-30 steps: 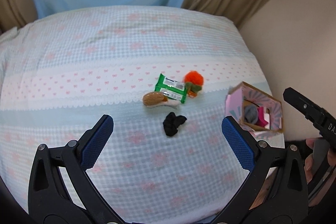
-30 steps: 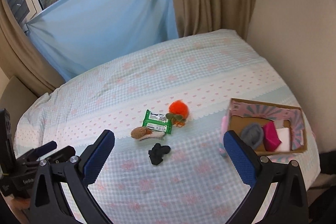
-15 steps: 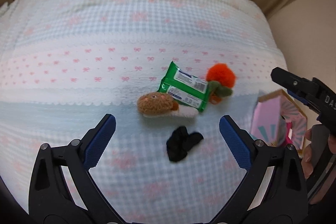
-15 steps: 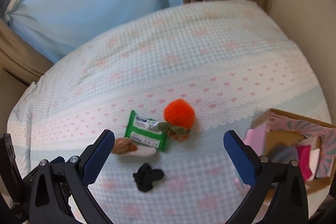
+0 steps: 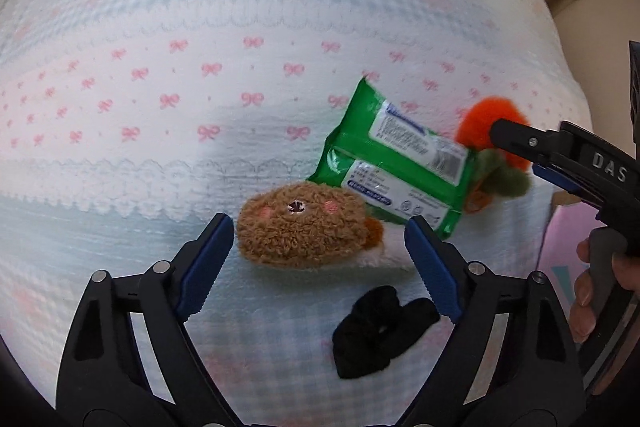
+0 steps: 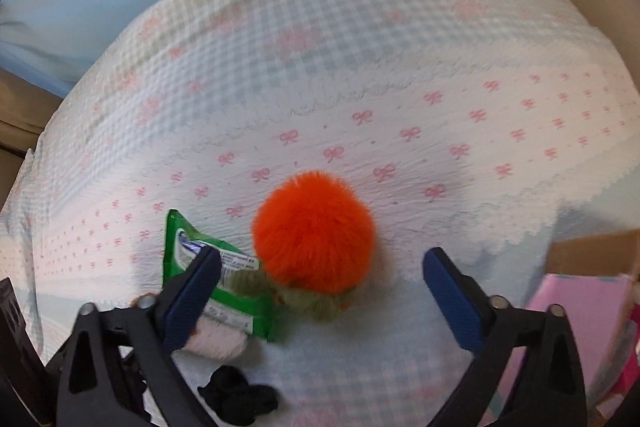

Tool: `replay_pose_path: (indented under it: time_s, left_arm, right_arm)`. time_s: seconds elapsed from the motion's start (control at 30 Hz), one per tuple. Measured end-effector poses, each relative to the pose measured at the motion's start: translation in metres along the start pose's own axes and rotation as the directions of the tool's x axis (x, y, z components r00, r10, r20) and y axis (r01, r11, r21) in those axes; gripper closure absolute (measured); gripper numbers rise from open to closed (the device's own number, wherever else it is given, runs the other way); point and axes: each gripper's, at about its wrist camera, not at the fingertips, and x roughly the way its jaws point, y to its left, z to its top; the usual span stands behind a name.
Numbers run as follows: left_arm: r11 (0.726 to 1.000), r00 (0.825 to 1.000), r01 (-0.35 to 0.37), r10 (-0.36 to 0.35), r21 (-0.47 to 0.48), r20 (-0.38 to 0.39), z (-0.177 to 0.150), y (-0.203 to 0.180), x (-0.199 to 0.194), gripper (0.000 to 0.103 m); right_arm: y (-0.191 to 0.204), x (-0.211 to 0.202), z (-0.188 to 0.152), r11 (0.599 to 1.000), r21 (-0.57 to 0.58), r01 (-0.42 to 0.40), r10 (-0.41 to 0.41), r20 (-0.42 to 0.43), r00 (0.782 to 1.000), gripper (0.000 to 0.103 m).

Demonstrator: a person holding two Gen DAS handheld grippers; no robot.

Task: Organize soft objects
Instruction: 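Grasp the brown plush with the left tool while the right tool grasps the orange pom-pom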

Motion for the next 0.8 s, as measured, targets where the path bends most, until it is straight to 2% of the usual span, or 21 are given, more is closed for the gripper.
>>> replay_pose_path:
  time_s: [0.17,0.23,0.27,0.3,0.37,0.47,0.57,0.8]
  left_arm:
    - [1.0,1.0,-0.004,0.004,-0.003,-0.019,0.0,0.002,0.017,0.027]
    - [1.0,0.999,-0.018,0.018,0.01,-0.027,0.001,0.001,0.023,0.033]
    - [0.999,0.999,-0.025,0.026,0.021,-0.034,0.0,-0.001,0.026,0.033]
    - [0.999,0.999,-0.031,0.032,0.03,-0.031,0.0,-0.004,0.029,0.036]
    - [0.998,0.999,-0.037,0.038,0.047,-0.017,0.0,-0.007,0.029,0.039]
    - [0.998,0.999,-0.036,0.037,0.044,-0.013,0.003,-0.008,0.031,0.042]
    - [0.998,0.999,-0.036,0.036,0.045,-0.007,0.004,-0.01,0.029,0.045]
    - [0.998,0.999,-0.031,0.029,0.049,0.025,0.007,-0.009,0.003,0.048]
  right_arm:
    - [-0.003,0.022,0.0,1.0,0.024,-0.01,0.01,-0.024,1.0,0.019]
    - [-0.006,0.03,0.001,0.999,0.037,-0.028,0.029,-0.04,0.999,0.034]
    - [-0.007,0.034,0.001,0.999,0.038,-0.028,0.03,-0.055,0.998,0.044]
    - [-0.007,0.037,0.001,0.999,0.032,-0.011,0.013,-0.062,0.998,0.051]
    - [-0.007,0.035,0.0,1.0,0.018,0.003,-0.002,-0.044,0.999,0.056]
    - [-0.012,0.033,-0.002,1.0,0.026,0.007,-0.006,-0.03,1.0,0.07]
    - [-0.018,0.03,-0.005,0.999,0.04,0.0,0.001,-0.024,1.0,0.074]
    - [-0.019,0.006,-0.006,0.999,0.053,-0.006,0.005,0.021,1.0,0.075]
